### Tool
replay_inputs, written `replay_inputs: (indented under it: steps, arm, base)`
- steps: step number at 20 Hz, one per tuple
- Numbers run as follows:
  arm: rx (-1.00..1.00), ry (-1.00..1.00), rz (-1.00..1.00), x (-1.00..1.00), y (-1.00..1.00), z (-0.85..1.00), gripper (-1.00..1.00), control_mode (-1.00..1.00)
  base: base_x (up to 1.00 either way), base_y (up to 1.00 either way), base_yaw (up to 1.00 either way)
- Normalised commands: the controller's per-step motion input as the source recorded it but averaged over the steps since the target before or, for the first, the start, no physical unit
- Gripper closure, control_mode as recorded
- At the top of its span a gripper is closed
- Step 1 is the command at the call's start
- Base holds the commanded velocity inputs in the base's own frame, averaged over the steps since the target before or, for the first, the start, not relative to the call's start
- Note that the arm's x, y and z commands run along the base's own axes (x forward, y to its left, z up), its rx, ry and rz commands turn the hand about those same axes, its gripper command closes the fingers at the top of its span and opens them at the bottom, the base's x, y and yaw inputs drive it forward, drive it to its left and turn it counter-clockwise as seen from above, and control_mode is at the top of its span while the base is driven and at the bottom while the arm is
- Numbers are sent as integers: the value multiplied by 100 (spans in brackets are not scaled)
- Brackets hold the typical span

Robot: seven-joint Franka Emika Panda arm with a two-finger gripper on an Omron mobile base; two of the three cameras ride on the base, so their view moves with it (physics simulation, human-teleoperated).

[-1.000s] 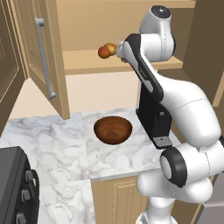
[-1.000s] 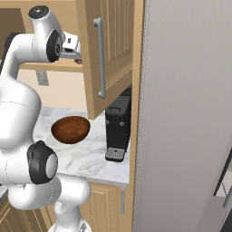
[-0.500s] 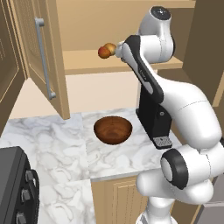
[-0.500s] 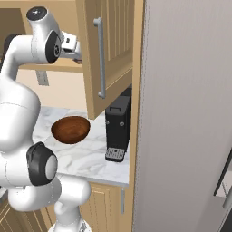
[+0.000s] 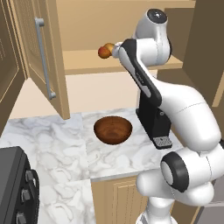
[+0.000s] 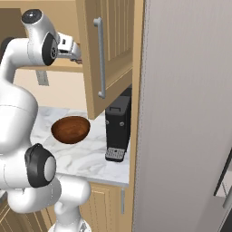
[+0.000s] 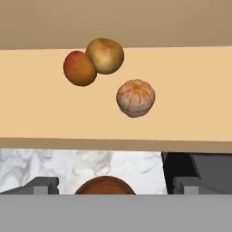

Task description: Open the cabinet. Pick the tangerine and mango from the cabinet and place them into the bowl. Then close the cabinet.

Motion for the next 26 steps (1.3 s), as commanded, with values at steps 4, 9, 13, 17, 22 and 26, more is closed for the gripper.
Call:
replay_inputs:
  steps: [4, 9, 13, 17, 22, 26]
  arm:
    - [1, -1, -2, 0, 25, 7, -100, -100]
    - [7, 0, -2, 0, 31, 0, -100, -100]
    - [6, 0, 0, 0, 22, 0, -100, -100]
    - [4, -8, 0, 1, 7, 0, -100, -100]
    - [0, -19, 0, 4, 0, 0, -100, -100]
    - [0, -22, 0, 6, 0, 0, -100, -100]
  base:
    - [0, 0, 0]
    - [0, 0, 0]
    - [0, 0, 0]
    - [0, 0, 0]
    - [0, 0, 0]
    - [0, 0, 0]
